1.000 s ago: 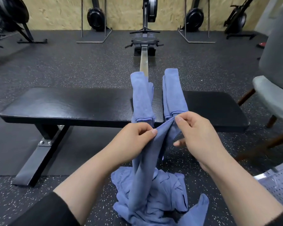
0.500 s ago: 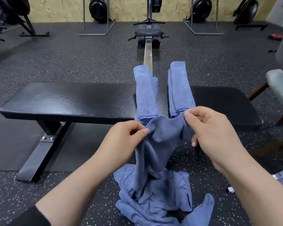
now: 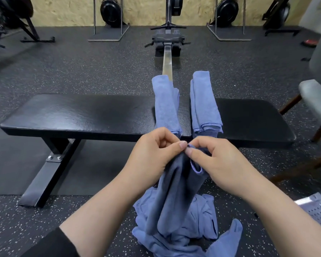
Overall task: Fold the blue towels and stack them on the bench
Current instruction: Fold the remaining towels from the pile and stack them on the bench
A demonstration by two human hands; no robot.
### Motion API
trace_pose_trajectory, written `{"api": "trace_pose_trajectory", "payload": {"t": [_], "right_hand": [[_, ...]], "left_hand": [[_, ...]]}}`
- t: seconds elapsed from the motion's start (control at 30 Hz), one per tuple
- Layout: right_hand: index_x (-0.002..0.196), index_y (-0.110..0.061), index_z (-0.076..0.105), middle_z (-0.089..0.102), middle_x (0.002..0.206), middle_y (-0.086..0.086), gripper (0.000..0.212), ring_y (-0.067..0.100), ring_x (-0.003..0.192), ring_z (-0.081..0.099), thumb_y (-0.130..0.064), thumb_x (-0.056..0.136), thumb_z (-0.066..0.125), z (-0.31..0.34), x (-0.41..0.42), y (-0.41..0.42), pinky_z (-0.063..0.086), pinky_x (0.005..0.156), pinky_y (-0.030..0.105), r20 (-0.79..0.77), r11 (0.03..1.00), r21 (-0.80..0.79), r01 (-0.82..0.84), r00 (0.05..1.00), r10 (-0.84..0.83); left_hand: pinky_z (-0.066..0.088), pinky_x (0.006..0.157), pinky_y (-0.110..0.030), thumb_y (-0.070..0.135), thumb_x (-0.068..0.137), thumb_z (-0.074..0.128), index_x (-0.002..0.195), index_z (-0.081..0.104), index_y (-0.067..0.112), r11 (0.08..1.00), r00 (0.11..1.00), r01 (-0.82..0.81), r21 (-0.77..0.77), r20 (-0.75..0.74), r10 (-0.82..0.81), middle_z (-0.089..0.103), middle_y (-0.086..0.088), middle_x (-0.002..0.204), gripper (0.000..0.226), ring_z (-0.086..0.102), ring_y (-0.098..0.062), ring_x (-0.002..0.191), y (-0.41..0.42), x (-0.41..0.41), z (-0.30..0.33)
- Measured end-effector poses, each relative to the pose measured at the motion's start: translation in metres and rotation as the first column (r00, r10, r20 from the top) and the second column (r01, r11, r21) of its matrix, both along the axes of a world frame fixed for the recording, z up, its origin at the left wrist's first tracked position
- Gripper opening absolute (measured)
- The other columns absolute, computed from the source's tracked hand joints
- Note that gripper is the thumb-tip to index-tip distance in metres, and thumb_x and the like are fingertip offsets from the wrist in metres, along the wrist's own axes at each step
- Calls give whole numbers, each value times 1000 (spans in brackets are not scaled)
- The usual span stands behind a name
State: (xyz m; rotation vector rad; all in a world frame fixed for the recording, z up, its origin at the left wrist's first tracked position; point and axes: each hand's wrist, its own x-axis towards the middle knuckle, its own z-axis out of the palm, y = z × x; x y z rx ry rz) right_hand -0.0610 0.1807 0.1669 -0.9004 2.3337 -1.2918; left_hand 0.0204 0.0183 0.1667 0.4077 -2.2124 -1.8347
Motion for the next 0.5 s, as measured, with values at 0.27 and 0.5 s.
{"api": "trace_pose_trajectory", "payload": {"t": [0.27, 0.5], "right_hand": [[83, -20, 69, 59, 62, -9, 21, 5, 57, 47, -26, 101, 60, 1, -9, 5, 43, 59, 32, 48, 885, -320, 337, 939, -340], [90, -25, 68, 66, 67, -11, 7, 2, 60, 56, -29, 95, 66, -4, -17, 12, 41, 58, 17, -95, 961, 34, 273, 959, -269]], "left_hand": [[38, 61, -23, 26, 99, 57, 72, 59, 11, 932, 884, 302, -202, 425, -195, 53, 4, 66, 30, 45, -11, 62, -19, 9, -9], [34, 55, -19, 34, 93, 69, 74, 70, 17, 912, 977, 109, -396, 211, -25, 58, 3, 62, 25, 44, -4, 58, -28, 9, -12]]}}
